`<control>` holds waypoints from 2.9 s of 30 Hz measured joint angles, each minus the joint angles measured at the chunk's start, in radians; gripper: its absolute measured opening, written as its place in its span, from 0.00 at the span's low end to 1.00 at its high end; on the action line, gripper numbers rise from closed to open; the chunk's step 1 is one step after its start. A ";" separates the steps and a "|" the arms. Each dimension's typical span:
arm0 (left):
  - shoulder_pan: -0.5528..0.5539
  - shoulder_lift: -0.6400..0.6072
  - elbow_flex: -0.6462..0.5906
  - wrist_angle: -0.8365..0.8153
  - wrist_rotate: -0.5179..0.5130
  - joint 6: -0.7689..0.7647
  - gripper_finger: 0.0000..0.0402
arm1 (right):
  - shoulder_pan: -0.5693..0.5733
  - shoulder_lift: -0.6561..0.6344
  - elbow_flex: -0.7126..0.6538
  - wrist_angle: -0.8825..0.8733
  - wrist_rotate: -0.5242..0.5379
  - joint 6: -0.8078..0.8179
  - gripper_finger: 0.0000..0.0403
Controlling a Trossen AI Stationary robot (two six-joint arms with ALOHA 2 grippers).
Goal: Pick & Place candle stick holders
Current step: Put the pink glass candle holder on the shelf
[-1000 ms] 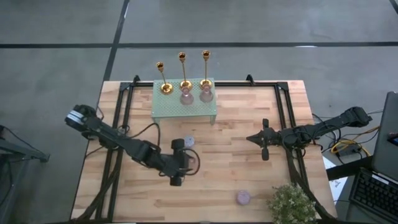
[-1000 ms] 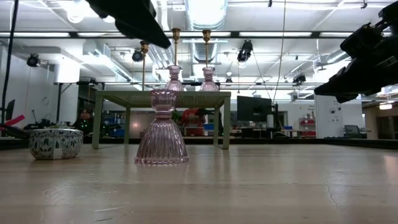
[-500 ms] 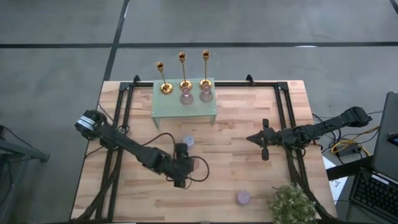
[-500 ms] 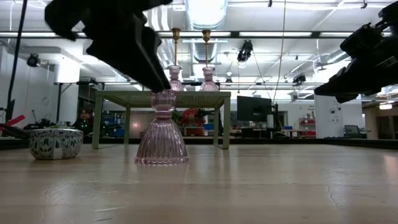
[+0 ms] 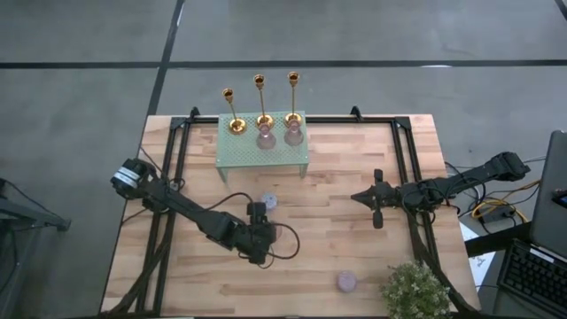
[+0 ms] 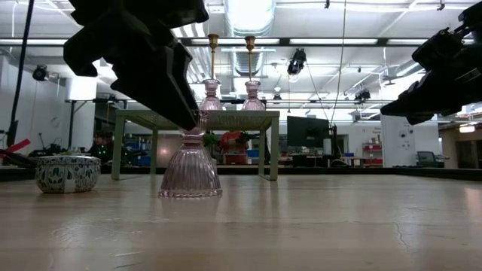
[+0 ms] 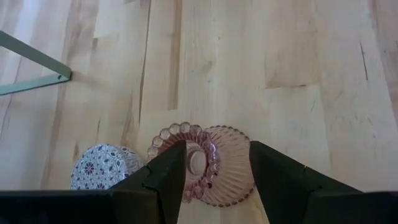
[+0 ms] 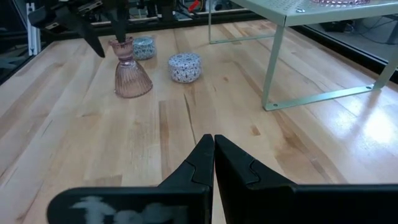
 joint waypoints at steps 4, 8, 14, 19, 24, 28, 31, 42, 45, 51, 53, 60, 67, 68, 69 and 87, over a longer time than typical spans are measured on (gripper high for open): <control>0.001 -0.005 0.000 -0.001 -0.005 0.000 0.40 | 0.000 0.000 0.000 0.000 0.000 0.000 0.02; 0.001 -0.005 0.000 -0.001 -0.006 0.009 0.33 | 0.000 0.000 0.000 0.000 0.000 0.000 0.02; 0.001 -0.005 0.000 0.002 -0.008 0.017 0.21 | 0.000 0.000 0.000 0.000 0.000 0.000 0.02; 0.000 -0.011 0.004 -0.006 -0.001 0.026 0.11 | 0.000 0.000 0.000 0.000 0.000 0.000 0.02; -0.002 -0.025 0.035 -0.029 0.020 0.035 0.08 | 0.000 0.000 0.000 0.000 0.000 0.000 0.02; -0.003 -0.062 0.102 -0.190 0.020 0.019 0.08 | 0.000 0.000 0.000 0.000 0.000 0.000 0.02; -0.003 -0.098 0.146 -0.284 0.010 0.000 0.08 | 0.000 0.000 0.000 0.000 0.000 0.000 0.02; 0.006 -0.234 0.274 -0.584 -0.114 -0.010 0.07 | 0.000 0.000 0.000 0.000 0.000 0.000 0.02; 0.036 -0.273 0.295 -0.642 -0.170 -0.006 0.07 | 0.000 0.000 0.000 0.000 0.000 0.000 0.02; 0.175 -0.318 0.312 -0.762 -0.214 0.002 0.07 | 0.000 0.000 0.000 0.000 0.000 0.000 0.02; 0.236 -0.332 0.312 -0.767 -0.217 0.029 0.07 | 0.000 0.000 0.000 0.000 0.000 0.000 0.02; 0.441 -0.338 0.321 -0.770 -0.197 0.158 0.07 | 0.000 0.000 0.000 0.000 0.000 0.000 0.02; 0.599 -0.338 0.313 -0.763 -0.150 0.216 0.07 | 0.000 0.000 0.000 0.000 0.000 0.000 0.02; 0.616 -0.338 0.311 -0.758 -0.147 0.218 0.07 | 0.000 0.000 0.000 0.000 0.000 0.000 0.02; 0.632 -0.337 0.309 -0.752 -0.137 0.218 0.07 | 0.000 0.000 0.000 0.000 0.000 0.000 0.02; 0.703 -0.268 0.310 -0.706 -0.104 0.292 0.07 | 0.000 0.000 0.000 0.000 0.000 0.000 0.02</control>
